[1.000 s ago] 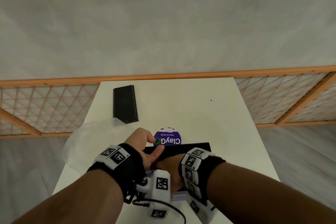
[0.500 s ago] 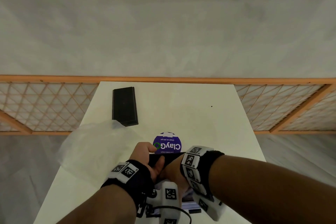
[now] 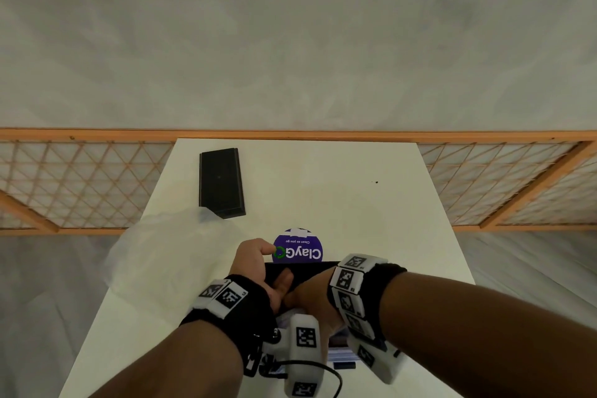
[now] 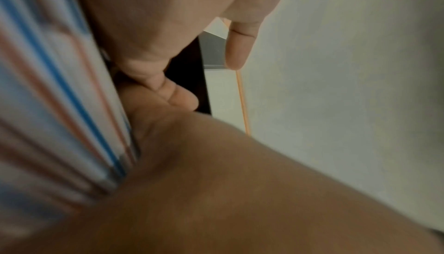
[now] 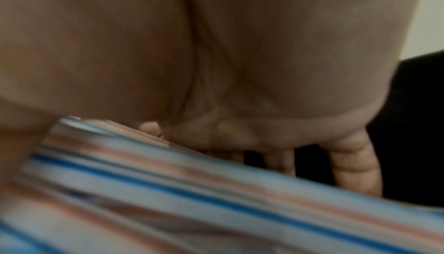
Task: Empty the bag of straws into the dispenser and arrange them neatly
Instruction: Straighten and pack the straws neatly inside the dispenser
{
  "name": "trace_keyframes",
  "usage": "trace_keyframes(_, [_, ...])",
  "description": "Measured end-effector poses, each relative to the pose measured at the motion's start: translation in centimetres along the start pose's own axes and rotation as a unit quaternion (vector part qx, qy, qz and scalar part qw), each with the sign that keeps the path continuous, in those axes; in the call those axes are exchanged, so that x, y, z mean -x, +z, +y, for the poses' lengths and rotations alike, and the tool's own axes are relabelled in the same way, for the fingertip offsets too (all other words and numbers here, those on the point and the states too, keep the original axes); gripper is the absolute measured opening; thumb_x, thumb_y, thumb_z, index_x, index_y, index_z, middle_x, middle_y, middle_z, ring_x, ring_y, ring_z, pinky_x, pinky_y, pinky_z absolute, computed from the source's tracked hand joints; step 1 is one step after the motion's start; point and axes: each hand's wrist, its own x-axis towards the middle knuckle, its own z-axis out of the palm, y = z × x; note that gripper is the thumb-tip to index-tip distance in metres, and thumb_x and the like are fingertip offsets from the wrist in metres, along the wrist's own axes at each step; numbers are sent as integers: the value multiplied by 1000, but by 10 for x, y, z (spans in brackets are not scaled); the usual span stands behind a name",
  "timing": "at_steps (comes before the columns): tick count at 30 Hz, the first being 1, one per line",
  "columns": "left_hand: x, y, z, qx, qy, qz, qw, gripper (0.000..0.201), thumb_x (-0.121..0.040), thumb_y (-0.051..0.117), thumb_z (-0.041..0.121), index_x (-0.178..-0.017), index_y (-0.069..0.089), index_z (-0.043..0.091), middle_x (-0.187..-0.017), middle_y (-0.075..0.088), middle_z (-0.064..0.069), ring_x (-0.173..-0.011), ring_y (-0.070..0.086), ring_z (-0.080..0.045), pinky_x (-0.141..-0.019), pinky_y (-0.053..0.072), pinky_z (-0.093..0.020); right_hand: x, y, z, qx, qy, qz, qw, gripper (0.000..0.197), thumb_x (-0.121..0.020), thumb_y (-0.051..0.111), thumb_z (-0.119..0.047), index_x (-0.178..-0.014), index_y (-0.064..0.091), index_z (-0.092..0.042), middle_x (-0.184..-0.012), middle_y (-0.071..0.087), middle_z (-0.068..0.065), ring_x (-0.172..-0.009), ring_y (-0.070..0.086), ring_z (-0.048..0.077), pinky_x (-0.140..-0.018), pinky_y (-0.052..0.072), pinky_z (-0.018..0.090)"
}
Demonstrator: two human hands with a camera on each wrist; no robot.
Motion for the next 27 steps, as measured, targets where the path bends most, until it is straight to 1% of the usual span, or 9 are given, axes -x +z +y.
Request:
trace_keyframes(2, [5, 2, 1, -15, 17, 8, 1000, 28, -81, 57, 10, -107, 56, -1, -99, 61, -20, -84, 61, -33, -64, 52, -34, 1, 2, 2, -66, -10, 4, 998, 77, -81, 82, -24, -145, 42, -9, -145, 48, 13, -135, 43, 26, -117, 27, 38])
trace_keyframes(5, [14, 3, 5, -52, 39, 18, 998, 31, -80, 60, 8, -109, 58, -3, -98, 61, -19, -91, 63, -33, -65, 54, -32, 2, 1, 4, -109, -23, 24, 993, 97, -67, 91, -31, -149, 40, -19, -148, 48, 0, -136, 41, 18, -117, 25, 30])
trace_keyframes(8, [29, 1, 11, -84, 68, 36, 994, 20, -82, 61, 11, -97, 55, -1, -91, 54, -18, -87, 61, -32, -77, 58, -35, 0, 6, 8, -141, 2, 53, 989, 113, -54, 92, -53, -150, 35, -31, -148, 48, -9, -136, 45, 16, -117, 33, 39])
trace_keyframes(10, [40, -2, 16, -91, 84, 39, 992, 18, -83, 62, 11, -94, 53, -1, -89, 50, -17, -83, 60, -33, -85, 58, -39, -2, 10, 9, -176, 15, 88, 980, 115, -48, 90, -59, -147, 37, -34, -144, 51, -12, -132, 49, 16, -114, 38, 40])
trace_keyframes(13, [54, -10, 25, -112, 111, 38, 987, 23, -82, 61, 11, -101, 54, 0, -95, 48, -18, -80, 61, -36, -79, 59, -41, 0, 14, 8, -241, 24, 153, 958, 112, -49, 92, -58, -145, 37, -38, -142, 52, -15, -128, 51, 13, -112, 40, 38])
trace_keyframes(18, [73, -26, 35, -133, 122, 13, 984, 23, -83, 60, 10, -104, 56, 4, -107, 53, -23, -81, 65, -40, -73, 60, -41, -3, 13, -7, -204, 40, 156, 966, 122, -45, 85, -71, -146, 23, -42, -139, 54, -8, -123, 56, 22, -104, 47, 45])
trace_keyframes(21, [81, -38, 40, -148, 122, -1, 982, 14, -84, 60, 10, -97, 56, 4, -102, 55, -23, -82, 66, -42, -75, 61, -42, -9, 10, -15, -152, 47, 151, 976, 127, -48, 82, -75, -148, 11, -43, -136, 54, 1, -120, 56, 28, -101, 48, 49])
trace_keyframes(24, [89, -53, 46, -167, 129, -8, 977, 8, -86, 59, 11, -89, 57, 4, -94, 60, -23, -80, 66, -42, -69, 60, -39, -11, 10, -22, -129, 52, 157, 978, 134, -48, 83, -73, -150, 2, -45, -138, 50, 3, -122, 54, 28, -103, 47, 49])
trace_keyframes(27, [94, -68, 52, -219, 144, 6, 965, 11, -87, 61, 14, -89, 62, 4, -94, 64, -22, -76, 69, -41, -62, 57, -35, -14, 7, -30, -107, 68, 142, 982, 126, -49, 82, -74, -149, 13, -39, -140, 43, -1, -125, 51, 25, -105, 46, 47])
